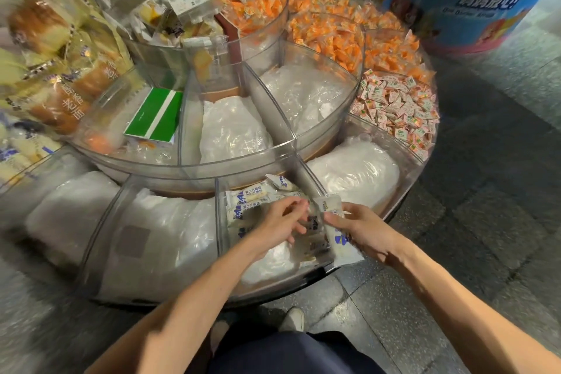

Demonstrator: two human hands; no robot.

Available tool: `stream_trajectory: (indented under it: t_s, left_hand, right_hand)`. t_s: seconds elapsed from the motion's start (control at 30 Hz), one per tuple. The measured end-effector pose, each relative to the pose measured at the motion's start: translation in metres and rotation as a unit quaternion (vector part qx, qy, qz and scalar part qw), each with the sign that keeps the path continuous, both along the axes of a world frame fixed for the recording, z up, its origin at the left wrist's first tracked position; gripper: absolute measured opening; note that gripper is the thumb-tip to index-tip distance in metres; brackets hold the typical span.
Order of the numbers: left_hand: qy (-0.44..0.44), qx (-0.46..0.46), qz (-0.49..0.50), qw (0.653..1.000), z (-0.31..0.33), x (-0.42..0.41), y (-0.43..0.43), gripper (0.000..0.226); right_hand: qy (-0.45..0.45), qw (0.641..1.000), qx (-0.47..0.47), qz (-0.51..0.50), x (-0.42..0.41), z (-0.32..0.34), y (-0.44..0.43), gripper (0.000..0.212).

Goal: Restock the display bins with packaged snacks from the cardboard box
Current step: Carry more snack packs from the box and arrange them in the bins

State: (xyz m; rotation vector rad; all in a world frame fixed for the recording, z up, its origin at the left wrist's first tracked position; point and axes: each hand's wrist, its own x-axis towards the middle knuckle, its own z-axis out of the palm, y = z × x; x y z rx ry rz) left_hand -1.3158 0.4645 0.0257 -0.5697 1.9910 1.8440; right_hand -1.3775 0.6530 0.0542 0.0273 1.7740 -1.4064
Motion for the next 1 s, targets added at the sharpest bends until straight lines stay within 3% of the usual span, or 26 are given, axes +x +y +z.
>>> stream_trajectory:
  t_s: [0.1, 0.17, 0.27, 0.4, 0.47, 0.53, 0.6, 0.73, 0.9, 1.0]
  left_hand:
    - [-0.013, 0.008, -0.039, 0.999, 0.019, 0.000, -0.021, 0.049]
    - [-0.033, -0.007, -0.071, 0.997, 0.028, 0.007, -0.030, 0.063]
    - [-0.027, -0.095, -0.049, 0.994, 0.029, 0.025, -0.042, 0.048]
    - [-0.035, -0.138, -0.047, 0.989, 0.028, 0.044, -0.063, 0.027]
    - [-0.051, -0.190, -0.096, 0.976, 0.024, 0.051, -0.071, 0.019]
    - [-0.057, -0.263, -0.142, 0.952, 0.020, 0.058, -0.075, 0.017]
    - [-0.047, -0.315, -0.192, 0.928, 0.014, 0.062, -0.073, 0.018]
    - [-0.027, -0.384, -0.314, 0.868, -0.007, 0.066, -0.063, 0.009]
    - [-0.025, -0.415, -0.390, 0.822, -0.035, 0.065, -0.055, 0.032]
    - [-0.020, -0.416, -0.440, 0.796, -0.040, 0.065, -0.053, 0.024]
  right_hand:
    - [0.010, 1.000, -0.002, 0.008, 0.004, 0.000, -0.023, 0.036]
    - [-0.003, 0.999, -0.046, -0.017, 0.008, 0.001, -0.041, 0.028]
    - [-0.086, 0.989, -0.093, -0.073, 0.019, -0.003, -0.063, 0.013]
    - [-0.170, 0.974, -0.134, -0.061, 0.032, -0.024, -0.076, 0.039]
    - [-0.110, 0.990, -0.079, -0.026, 0.030, -0.032, -0.075, 0.039]
    - [0.045, 0.996, 0.022, 0.068, 0.025, -0.039, -0.071, 0.025]
    - [0.174, 0.956, 0.117, 0.205, 0.022, -0.048, -0.070, 0.015]
    - [0.284, 0.843, 0.240, 0.389, 0.033, -0.064, -0.081, 0.018]
    - [0.280, 0.741, 0.309, 0.526, 0.047, -0.078, -0.096, 0.041]
    - [0.191, 0.727, 0.342, 0.564, 0.049, -0.078, -0.107, 0.041]
